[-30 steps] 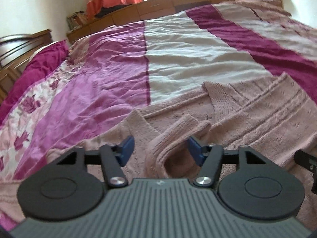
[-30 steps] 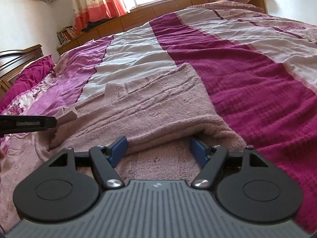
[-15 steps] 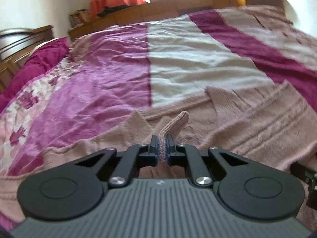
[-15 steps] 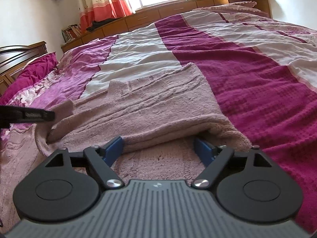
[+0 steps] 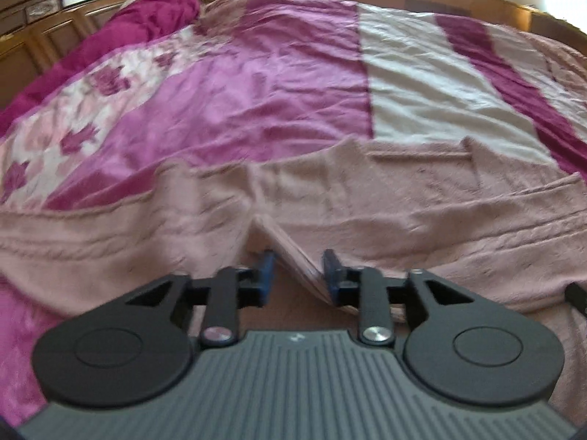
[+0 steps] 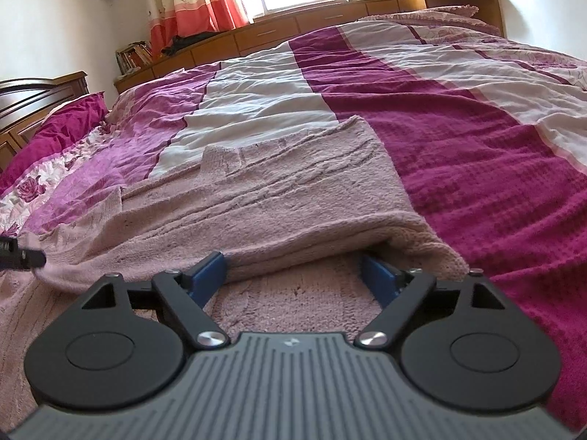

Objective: Fold small clothes

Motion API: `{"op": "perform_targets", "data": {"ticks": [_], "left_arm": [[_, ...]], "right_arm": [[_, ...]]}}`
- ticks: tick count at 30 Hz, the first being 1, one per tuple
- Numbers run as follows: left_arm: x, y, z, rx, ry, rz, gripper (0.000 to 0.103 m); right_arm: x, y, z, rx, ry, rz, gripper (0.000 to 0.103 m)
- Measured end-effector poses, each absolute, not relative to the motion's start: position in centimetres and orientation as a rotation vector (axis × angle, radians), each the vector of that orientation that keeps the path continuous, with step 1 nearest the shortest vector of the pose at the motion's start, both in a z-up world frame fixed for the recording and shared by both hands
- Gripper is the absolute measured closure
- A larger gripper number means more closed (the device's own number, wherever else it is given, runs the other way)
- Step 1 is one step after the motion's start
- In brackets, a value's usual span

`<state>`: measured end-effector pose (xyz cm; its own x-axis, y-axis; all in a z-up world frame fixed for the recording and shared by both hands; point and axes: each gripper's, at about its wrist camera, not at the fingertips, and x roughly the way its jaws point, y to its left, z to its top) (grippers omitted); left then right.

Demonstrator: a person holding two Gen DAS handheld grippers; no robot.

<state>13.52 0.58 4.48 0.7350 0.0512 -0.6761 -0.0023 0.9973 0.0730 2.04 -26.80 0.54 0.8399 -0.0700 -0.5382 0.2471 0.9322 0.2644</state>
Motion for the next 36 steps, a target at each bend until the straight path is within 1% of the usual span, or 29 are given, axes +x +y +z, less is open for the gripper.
{"op": "perform_targets", "data": {"ticks": [1, 3, 8, 10, 15, 22, 27, 29, 30, 32, 33, 36], "left_arm": [[13.4, 0.9, 4.4, 0.069, 0.75, 0.039, 0.059], [13.1, 1.6, 4.3, 0.063, 0.768, 0.053, 0.055], [13.4, 3.4, 4.3, 0.038, 0.824, 0.088, 0.051], [13.7, 3.7, 4.1, 0.039, 0.845, 0.101, 0.044], [14.1, 3.9, 3.1, 0.038, 0.892, 0.127, 0.043], [14.7, 4.1, 4.5, -0.033, 0.808, 0.067, 0.043], [17.0, 3.8, 3.8, -0.027, 0.783, 0.078, 0.045], [18.2, 3.7, 3.1, -0.022, 0.804, 0.072, 0.049], [18.8, 3.8, 2.7, -0.034, 0.816, 0.072, 0.053], [19.2, 4.0, 2.4, -0.078, 0.815, 0.059, 0.081], [19.1, 4.0, 2.3, -0.089, 0.811, 0.061, 0.09], [18.2, 3.4, 2.6, -0.069, 0.756, 0.101, 0.09]], "right_arm": [[2.0, -26.8, 0.5, 0.334, 0.551, -0.171, 0.016], [2.0, -26.8, 0.5, 0.333, 0.551, -0.171, 0.015], [2.1, -26.8, 0.5, 0.329, 0.552, -0.17, 0.015], [2.1, -26.8, 0.5, 0.329, 0.552, -0.17, 0.014], [2.1, -26.8, 0.6, 0.327, 0.552, -0.17, 0.014], [1.1, -27.4, 2.6, 0.376, 0.523, -0.159, 0.014], [1.0, -27.4, 4.6, 0.34, 0.476, -0.149, 0.014], [1.8, -27.4, 4.7, 0.303, 0.482, -0.148, 0.015], [2.2, -27.4, 4.7, 0.291, 0.488, -0.154, 0.016], [3.1, -27.8, 4.2, 0.286, 0.499, -0.171, 0.018], [3.5, -28.1, 3.8, 0.291, 0.512, -0.18, 0.019], [4.6, -28.8, 2.2, 0.294, 0.552, -0.194, 0.019]]}}
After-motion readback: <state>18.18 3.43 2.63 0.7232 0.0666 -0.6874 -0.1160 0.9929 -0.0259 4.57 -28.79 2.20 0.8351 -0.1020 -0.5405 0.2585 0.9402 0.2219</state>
